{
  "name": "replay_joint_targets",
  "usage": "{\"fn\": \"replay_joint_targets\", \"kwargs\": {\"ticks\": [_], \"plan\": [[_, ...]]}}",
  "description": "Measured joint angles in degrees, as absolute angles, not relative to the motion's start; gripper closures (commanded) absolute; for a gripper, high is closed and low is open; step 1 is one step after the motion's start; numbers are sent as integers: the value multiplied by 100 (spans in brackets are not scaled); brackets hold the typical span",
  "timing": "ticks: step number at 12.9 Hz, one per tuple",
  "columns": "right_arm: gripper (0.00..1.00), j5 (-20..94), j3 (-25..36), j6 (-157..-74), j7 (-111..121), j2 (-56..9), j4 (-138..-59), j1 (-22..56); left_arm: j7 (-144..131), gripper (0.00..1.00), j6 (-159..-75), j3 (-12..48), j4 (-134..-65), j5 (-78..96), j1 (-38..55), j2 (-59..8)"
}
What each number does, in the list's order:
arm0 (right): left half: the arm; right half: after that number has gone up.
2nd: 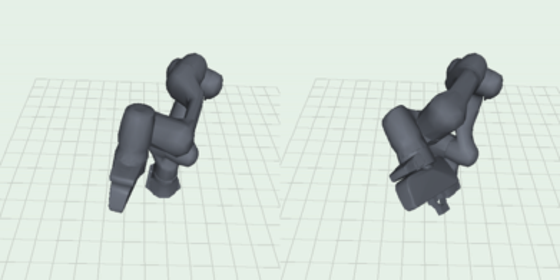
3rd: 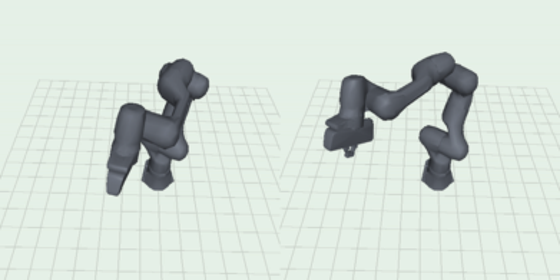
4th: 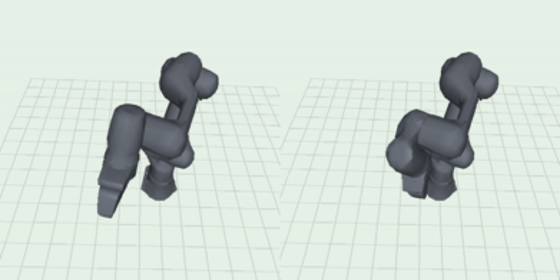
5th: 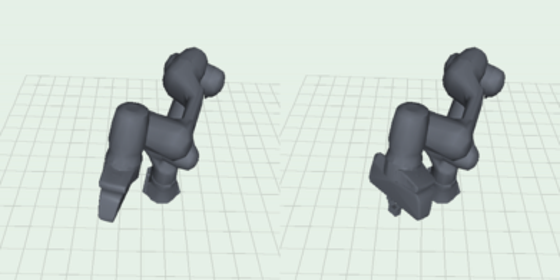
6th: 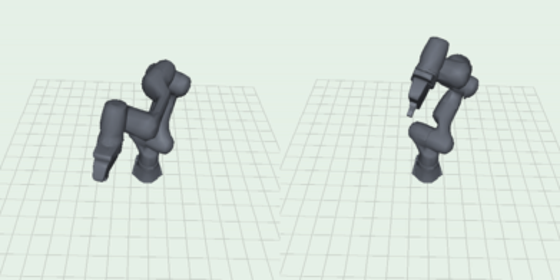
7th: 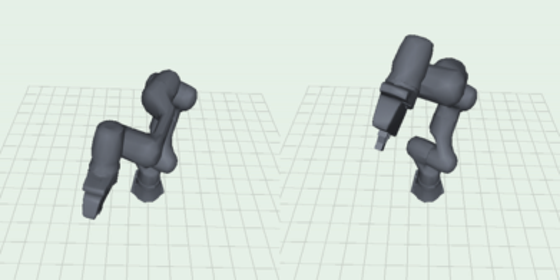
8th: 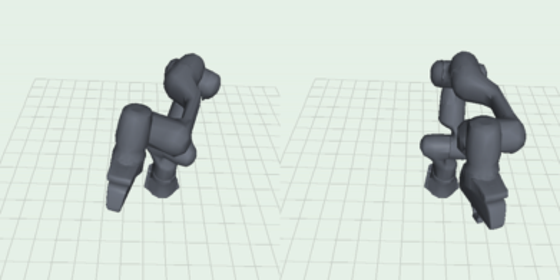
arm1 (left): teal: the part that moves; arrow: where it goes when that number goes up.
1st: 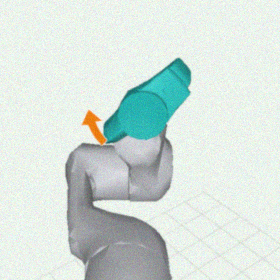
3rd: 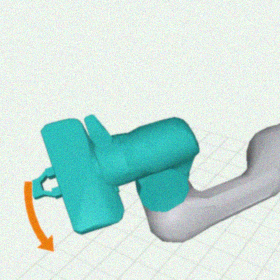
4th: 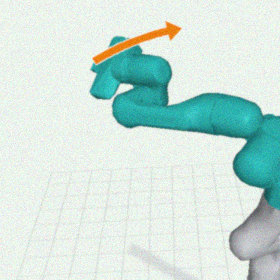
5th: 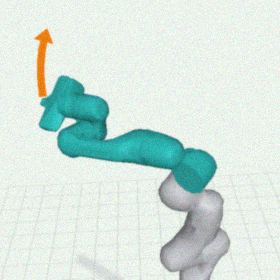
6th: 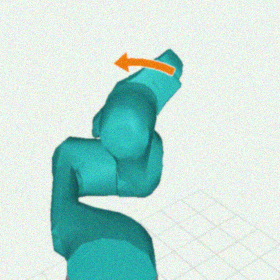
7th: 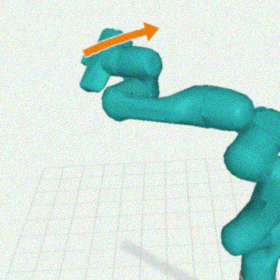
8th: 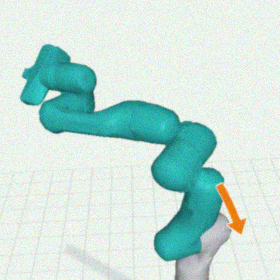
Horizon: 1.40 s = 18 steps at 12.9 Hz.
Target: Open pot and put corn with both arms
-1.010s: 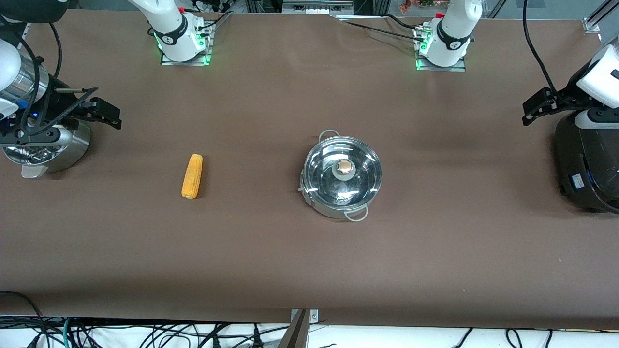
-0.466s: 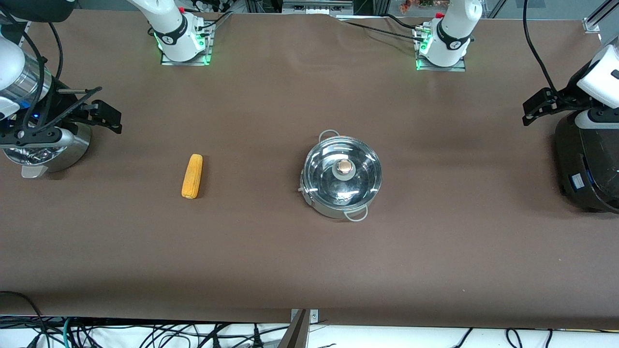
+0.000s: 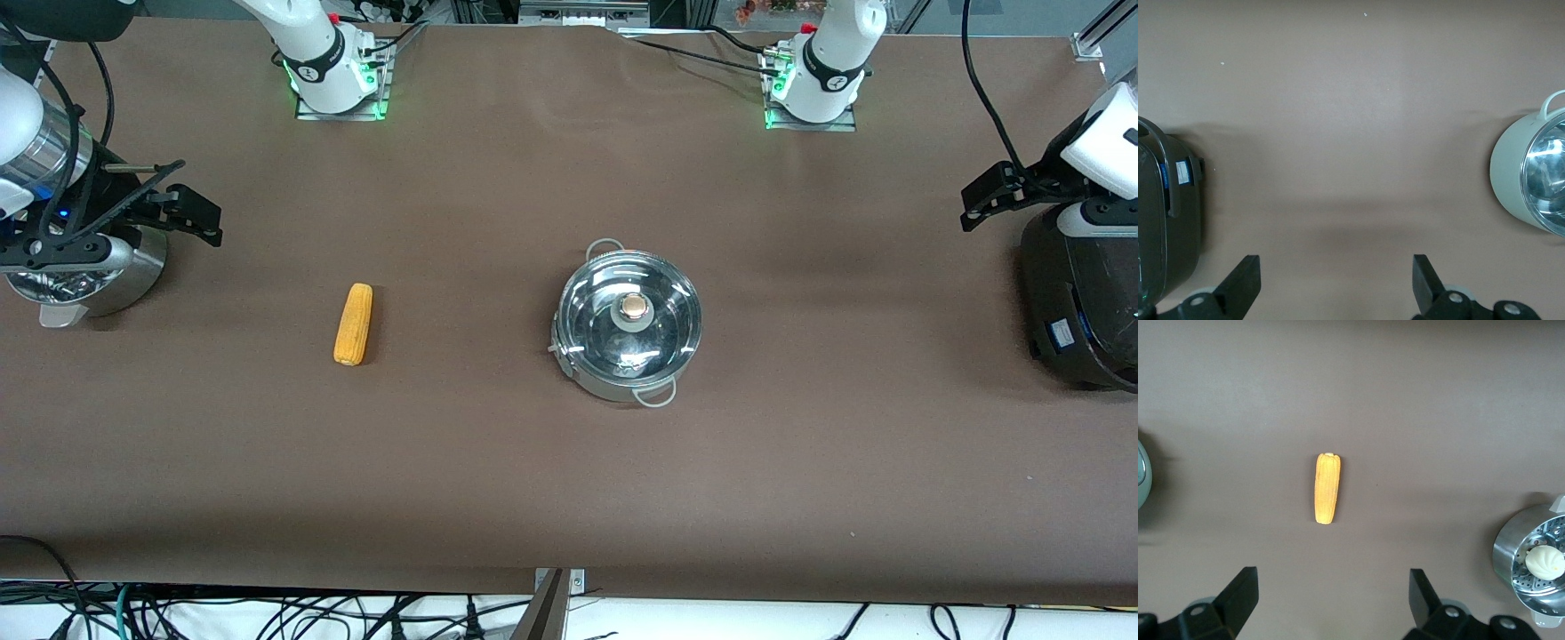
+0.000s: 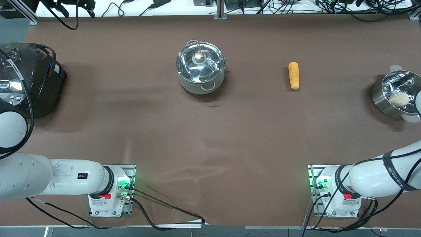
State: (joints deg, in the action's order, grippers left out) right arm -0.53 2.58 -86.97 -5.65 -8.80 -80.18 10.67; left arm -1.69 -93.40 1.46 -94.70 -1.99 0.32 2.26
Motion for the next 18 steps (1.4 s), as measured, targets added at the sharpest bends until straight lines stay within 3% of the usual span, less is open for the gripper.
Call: {"fn": "replay_joint_targets", "kwargs": {"ticks": [18], "plan": [[0,-53,305,-8697,-560,-936,-8019,1046,-170,0,-9241,185,-9467,-194,79,203]]}}
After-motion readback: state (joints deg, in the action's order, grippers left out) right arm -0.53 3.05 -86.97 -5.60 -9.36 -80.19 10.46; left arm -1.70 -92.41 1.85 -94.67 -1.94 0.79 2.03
